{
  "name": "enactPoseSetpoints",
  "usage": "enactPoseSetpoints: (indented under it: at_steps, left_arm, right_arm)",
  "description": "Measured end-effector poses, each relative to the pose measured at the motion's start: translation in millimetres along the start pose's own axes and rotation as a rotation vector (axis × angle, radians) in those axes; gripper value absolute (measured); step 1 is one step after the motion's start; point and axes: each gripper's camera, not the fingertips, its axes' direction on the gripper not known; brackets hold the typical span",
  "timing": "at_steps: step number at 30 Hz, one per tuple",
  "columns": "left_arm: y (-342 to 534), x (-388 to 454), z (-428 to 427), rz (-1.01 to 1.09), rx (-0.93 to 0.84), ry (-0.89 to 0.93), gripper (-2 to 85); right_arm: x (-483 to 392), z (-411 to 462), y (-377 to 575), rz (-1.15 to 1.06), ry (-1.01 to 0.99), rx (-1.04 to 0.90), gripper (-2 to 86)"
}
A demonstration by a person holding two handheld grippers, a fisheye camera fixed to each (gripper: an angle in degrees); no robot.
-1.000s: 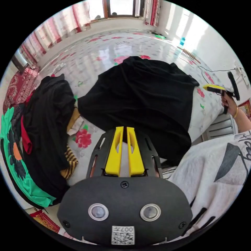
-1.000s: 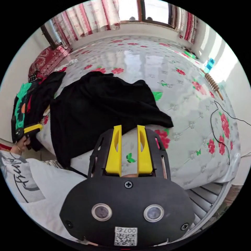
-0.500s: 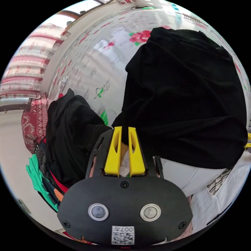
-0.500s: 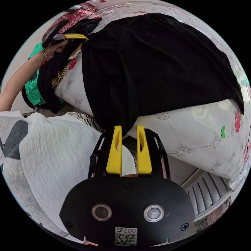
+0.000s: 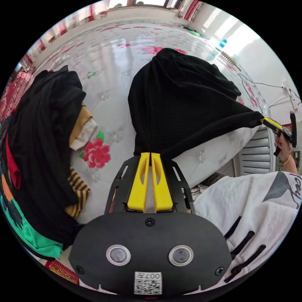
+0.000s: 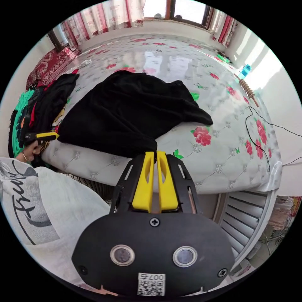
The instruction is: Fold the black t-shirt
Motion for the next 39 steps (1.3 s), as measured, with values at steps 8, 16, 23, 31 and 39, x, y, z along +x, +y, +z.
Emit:
enactPoseSetpoints:
  at_steps: [8,16,23,31,39]
  left_arm:
    - [-13,2,-27,-0.029,0.025,-0.166,-0.8]
    - [-17,-19,-83,-0.130,0.143,-0.198,1.6]
    - [-24,-17,-77,-0.058,0.083,-0.202,6.5]
    - [-49,-34,-45,0.027,-0.092,-0.213,2.1]
    - [-44,-110,-177,-0.114,0.161,0.060,-0.9]
  right_arm:
    - [60,45,7,-0.019,-0.081,-0.143,10.8]
    - [117,53,-43,0.136,-0.253,-0.160,10.3]
    - [148,14,-38,0.310,-0.509,-0.111,9.1]
    - [137,12,-44,0.341,-0.437,-0.209,3.6]
    - [136,-107,-53,0.262,-0.426,0.006,-0.1]
